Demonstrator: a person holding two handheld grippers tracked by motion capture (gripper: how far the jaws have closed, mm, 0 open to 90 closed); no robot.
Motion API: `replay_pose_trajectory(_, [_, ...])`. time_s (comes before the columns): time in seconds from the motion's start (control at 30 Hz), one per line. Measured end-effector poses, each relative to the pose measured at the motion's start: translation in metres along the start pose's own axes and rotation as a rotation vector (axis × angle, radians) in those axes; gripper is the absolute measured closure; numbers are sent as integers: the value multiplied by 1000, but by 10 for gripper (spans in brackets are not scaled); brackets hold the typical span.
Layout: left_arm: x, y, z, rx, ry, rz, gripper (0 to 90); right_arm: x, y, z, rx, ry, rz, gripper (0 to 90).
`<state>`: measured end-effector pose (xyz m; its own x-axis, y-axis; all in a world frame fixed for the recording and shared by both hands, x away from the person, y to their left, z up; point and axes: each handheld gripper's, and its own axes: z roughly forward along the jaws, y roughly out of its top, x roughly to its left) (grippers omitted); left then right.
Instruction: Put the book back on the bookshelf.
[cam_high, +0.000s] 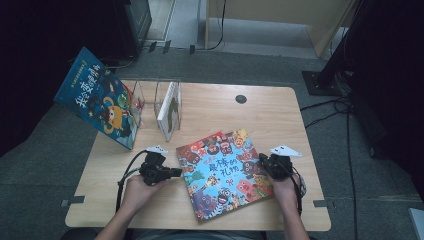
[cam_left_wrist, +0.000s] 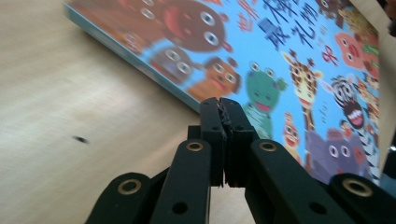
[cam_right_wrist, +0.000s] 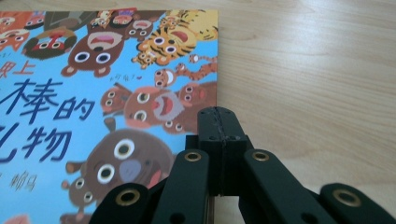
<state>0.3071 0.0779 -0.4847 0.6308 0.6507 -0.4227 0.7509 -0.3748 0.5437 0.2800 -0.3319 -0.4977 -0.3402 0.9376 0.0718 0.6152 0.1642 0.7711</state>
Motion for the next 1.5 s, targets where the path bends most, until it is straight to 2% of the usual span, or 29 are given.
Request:
replay_pose_trajectory(0.1, [9,7,-4,-20,12,-7,889,2,-6,-8,0,3,1,900])
replay_pose_trajectory(0.2, [16,15,-6,-24,43,9,880,4,-11,-16,-2,4,-6,900])
replay_pose_trajectory(0.4, [30,30,-8,-33,42,5,866,7,-25,-30,2,3,2,900])
replay_pose_trajectory(0.53, [35,36,-5,-37,57,26,830,9,-35,-42,-3,5,-5,900])
replay_pose_trajectory(0.67, [41,39,-2,-27,48,9,817,8,-44,-49,14,6,-9,900])
replay_pose_trajectory(0.77, [42,41,-1,-28,64,22,794,7,-49,-54,22,-1,-1,900])
replay_pose_trajectory(0.93, [43,44,3,-38,59,36,767,8,-57,-65,29,-4,-8,900])
replay_pose_trajectory(1.03, [45,46,6,-39,52,36,734,7,-59,-67,32,0,3,900])
replay_pose_trajectory(1.1, [45,46,7,-46,70,47,692,8,-59,-68,35,2,5,900])
replay_pose_trajectory(1.23, [46,46,9,-50,61,48,647,9,-59,-69,45,7,0,900])
replay_pose_trajectory(1.4, [43,47,15,-46,73,85,588,13,-63,-75,58,20,-18,900])
replay_pose_trajectory(1.5, [43,48,15,-54,64,84,548,14,-65,-78,63,29,-15,900])
